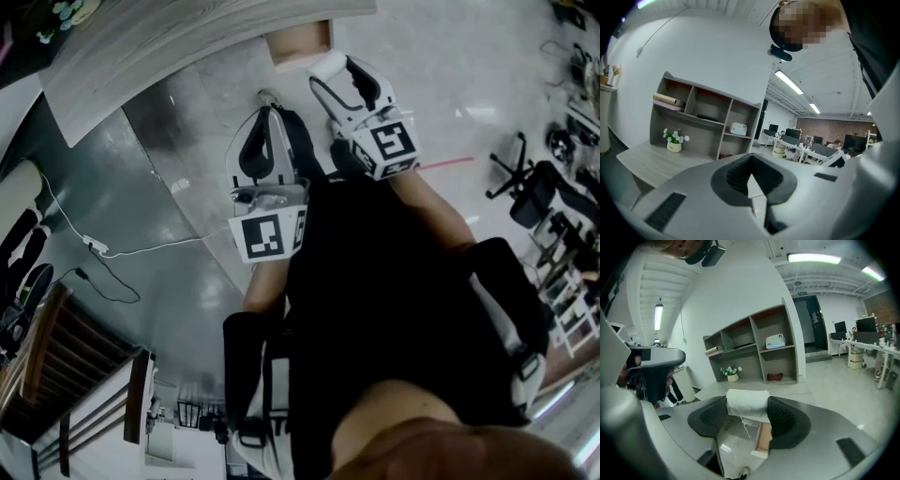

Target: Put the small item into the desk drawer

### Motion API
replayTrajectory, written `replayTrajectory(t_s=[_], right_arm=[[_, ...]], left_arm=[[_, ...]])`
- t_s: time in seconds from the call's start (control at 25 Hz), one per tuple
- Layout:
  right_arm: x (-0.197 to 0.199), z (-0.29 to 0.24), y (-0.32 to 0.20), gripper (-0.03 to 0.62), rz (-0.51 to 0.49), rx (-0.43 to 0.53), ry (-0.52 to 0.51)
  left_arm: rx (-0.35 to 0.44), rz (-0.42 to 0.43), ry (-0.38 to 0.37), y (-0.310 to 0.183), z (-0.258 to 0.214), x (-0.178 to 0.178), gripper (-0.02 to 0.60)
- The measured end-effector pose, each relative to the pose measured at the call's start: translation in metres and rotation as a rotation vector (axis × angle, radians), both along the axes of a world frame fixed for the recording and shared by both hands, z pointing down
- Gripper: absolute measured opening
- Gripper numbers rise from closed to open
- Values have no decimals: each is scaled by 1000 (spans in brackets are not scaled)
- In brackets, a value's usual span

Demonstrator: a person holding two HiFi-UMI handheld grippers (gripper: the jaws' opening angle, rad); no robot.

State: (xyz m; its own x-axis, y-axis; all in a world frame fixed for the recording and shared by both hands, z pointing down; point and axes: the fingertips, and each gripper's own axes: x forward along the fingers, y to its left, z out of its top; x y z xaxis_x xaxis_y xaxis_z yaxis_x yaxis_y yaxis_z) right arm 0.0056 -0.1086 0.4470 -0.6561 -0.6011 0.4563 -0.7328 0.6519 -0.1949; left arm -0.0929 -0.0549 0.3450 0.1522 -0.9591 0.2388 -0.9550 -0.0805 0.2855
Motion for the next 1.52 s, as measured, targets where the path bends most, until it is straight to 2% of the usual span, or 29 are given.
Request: replayTrajectory(t_s=[0.48, 1.12, 1.52], right_arm=[[-14, 64, -29, 258, 50, -85, 47], [-2, 174, -37, 258, 103, -235, 181], [4, 236, -38, 258, 115, -331, 256]], left_arm=[[17, 5, 38, -21, 5, 4, -2], [-27, 22, 36, -25, 33, -2, -2], [-54, -11, 40, -25, 47, -12, -2]])
